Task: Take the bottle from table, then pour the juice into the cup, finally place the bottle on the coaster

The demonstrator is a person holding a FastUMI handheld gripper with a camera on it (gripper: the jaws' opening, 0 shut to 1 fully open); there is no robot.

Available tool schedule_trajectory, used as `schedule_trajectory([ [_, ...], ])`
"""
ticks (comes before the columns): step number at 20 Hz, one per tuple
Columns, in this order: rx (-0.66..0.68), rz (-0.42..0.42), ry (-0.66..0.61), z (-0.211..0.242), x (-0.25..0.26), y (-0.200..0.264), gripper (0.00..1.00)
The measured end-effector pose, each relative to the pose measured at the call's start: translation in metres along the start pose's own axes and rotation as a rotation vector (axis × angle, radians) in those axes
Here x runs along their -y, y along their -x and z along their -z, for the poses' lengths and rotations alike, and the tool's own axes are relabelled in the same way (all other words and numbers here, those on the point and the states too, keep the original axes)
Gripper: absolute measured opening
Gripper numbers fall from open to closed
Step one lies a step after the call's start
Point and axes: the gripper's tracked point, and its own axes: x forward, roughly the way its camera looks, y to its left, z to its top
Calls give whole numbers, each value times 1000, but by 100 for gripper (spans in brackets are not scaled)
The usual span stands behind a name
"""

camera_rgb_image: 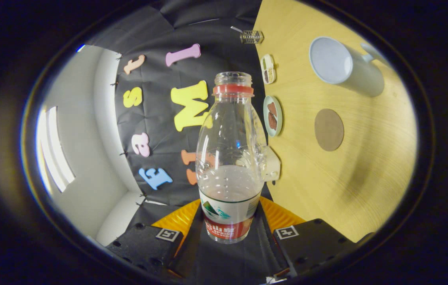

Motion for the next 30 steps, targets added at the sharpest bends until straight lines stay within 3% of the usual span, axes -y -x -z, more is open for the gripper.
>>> schedule_trajectory([
  [30, 52, -25, -116, -2, -13, -9, 73],
])
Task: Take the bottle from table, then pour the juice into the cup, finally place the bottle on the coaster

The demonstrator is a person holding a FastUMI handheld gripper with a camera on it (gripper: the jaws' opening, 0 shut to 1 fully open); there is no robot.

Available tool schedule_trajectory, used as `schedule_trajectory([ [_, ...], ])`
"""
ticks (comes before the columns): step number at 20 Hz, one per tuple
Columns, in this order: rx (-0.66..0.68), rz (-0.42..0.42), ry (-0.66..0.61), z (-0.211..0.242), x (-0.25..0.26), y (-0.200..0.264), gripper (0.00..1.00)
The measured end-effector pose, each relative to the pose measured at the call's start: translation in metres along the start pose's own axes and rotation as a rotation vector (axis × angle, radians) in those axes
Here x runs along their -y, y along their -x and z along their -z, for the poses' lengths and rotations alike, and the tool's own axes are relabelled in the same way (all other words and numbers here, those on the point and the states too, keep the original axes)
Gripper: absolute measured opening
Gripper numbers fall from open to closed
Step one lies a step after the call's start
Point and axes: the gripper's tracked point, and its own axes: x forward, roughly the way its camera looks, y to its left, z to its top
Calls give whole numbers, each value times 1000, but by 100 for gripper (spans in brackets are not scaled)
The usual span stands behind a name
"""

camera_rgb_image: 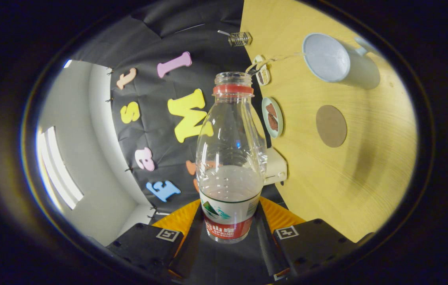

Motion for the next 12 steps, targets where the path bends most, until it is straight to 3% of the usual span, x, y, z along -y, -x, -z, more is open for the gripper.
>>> schedule_trajectory([
  [12, -2, 1, -45, 3, -4, -3, 73],
])
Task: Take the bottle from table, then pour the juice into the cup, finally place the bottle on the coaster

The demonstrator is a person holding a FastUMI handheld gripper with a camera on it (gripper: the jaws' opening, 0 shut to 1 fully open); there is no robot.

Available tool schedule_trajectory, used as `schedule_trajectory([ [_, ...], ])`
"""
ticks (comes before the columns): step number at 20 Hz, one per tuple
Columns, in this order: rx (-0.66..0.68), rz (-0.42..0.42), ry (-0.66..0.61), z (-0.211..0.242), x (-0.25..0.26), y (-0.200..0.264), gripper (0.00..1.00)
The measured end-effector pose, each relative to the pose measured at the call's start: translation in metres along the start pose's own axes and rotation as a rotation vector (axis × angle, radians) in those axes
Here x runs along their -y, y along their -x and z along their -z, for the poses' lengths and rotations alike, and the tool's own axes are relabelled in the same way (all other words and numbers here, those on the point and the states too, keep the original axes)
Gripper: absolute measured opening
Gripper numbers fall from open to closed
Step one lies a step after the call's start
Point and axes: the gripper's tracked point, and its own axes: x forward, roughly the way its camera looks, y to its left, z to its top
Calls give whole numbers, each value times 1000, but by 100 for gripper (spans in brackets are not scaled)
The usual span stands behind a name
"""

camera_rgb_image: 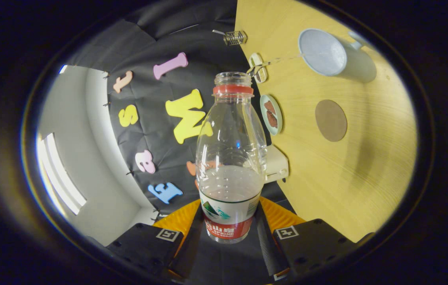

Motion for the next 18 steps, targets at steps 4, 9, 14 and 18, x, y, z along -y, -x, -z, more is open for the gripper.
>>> schedule_trajectory([
  [4, 11, -8, -31, -1, -3, -1, 73],
  [9, 16, -15, -51, 1, -6, -6, 73],
  [14, 24, -24, -81, 2, -11, -8, 73],
  [18, 32, -33, -97, 4, -18, -12, 73],
])
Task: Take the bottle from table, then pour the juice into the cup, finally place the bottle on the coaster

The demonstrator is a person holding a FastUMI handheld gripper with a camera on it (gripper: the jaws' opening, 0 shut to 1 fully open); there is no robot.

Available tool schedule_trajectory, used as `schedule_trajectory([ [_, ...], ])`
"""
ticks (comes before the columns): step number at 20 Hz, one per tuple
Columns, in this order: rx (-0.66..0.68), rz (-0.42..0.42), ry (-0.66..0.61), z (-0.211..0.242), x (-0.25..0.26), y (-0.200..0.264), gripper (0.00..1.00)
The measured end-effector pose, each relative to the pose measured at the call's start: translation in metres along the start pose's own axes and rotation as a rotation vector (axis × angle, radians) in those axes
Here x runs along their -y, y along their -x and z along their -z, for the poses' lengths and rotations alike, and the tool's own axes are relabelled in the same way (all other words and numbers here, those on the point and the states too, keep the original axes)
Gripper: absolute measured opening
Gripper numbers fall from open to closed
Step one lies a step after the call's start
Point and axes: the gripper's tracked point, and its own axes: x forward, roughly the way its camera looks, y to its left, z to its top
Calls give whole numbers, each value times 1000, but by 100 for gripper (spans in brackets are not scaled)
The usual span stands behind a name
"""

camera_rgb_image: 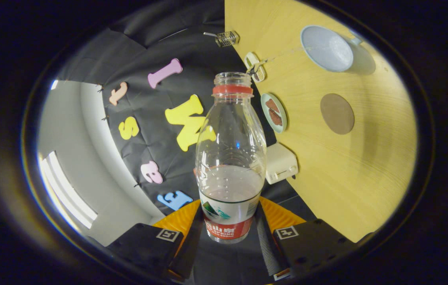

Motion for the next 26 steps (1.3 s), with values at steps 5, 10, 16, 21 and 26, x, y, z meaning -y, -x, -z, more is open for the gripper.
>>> schedule_trajectory([
  [5, 7, -11, -26, -5, -11, -8, 73],
  [10, 15, -24, -67, -6, -16, -8, 73],
  [16, 31, -53, -114, -9, -29, -12, 73],
  [21, 42, -63, -135, -10, -36, -15, 73],
  [26, 44, -79, -154, -11, -41, -16, 73],
])
